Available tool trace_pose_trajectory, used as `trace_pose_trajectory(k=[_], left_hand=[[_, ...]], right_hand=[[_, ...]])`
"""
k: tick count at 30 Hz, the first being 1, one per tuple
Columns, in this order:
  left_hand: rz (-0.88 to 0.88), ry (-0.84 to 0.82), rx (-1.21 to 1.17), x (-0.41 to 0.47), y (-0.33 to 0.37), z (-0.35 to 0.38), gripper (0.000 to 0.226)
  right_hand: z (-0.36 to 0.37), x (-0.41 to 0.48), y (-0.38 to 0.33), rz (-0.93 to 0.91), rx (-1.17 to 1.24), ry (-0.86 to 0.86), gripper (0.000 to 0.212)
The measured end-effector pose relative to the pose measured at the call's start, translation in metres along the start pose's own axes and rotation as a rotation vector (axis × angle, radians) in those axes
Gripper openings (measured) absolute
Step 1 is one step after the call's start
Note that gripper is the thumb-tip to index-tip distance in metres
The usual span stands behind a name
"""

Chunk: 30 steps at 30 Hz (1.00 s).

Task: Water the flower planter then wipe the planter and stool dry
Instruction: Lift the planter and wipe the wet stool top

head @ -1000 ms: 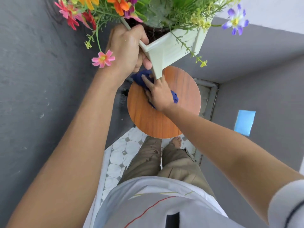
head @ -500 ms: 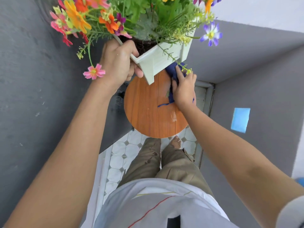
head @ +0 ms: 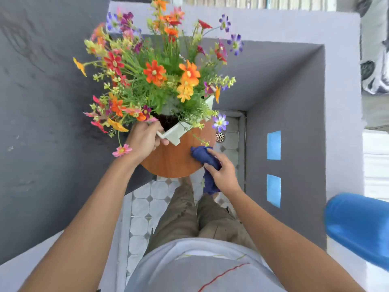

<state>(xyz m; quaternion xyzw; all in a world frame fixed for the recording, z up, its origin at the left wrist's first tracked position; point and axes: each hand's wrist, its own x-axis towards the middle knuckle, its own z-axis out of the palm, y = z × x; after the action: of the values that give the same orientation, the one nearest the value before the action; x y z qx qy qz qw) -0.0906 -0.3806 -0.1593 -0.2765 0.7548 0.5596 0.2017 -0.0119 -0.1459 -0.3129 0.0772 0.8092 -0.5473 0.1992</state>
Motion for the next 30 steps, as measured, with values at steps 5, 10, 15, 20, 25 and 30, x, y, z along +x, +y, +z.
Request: trace_pose_trajectory(k=[5,10,15,20,25,30], left_hand=[[-0.029,-0.024,0.062,-0.019,-0.028,0.016,0.024],[-0.028,-0.015,0.197,-0.026,-0.062,0.015,0.030],[0.037,0.012,0.296,-0.025,-0.077,0.006,0.029],[0.010,0.097,0.336,-0.011,-0.099,-0.019,0.035],[0.039,0.147,0.442,-0.018,-0.098,-0.028,0.037],[-0.026,0.042,0.410,-0.043,-0.109,-0.028,0.046]], right_hand=[[-0.042,-0.006,-0.026,0.080,0.068,-0.049,0.082],[-0.059,-0.012,-0.042,0.039,-0.036,-0.264,0.082],[-0.039,-0.026,-0.044,0.048,-0.071,-0.304,0.089],[-0.012,-0.037,-0.040,0.067,-0.070,-0.284,0.053],[0.015,-0.043,-0.039,0.135,-0.066,-0.266,0.044],[0.034,-0.067,-0.029,0.245,0.114,0.035,0.029]])
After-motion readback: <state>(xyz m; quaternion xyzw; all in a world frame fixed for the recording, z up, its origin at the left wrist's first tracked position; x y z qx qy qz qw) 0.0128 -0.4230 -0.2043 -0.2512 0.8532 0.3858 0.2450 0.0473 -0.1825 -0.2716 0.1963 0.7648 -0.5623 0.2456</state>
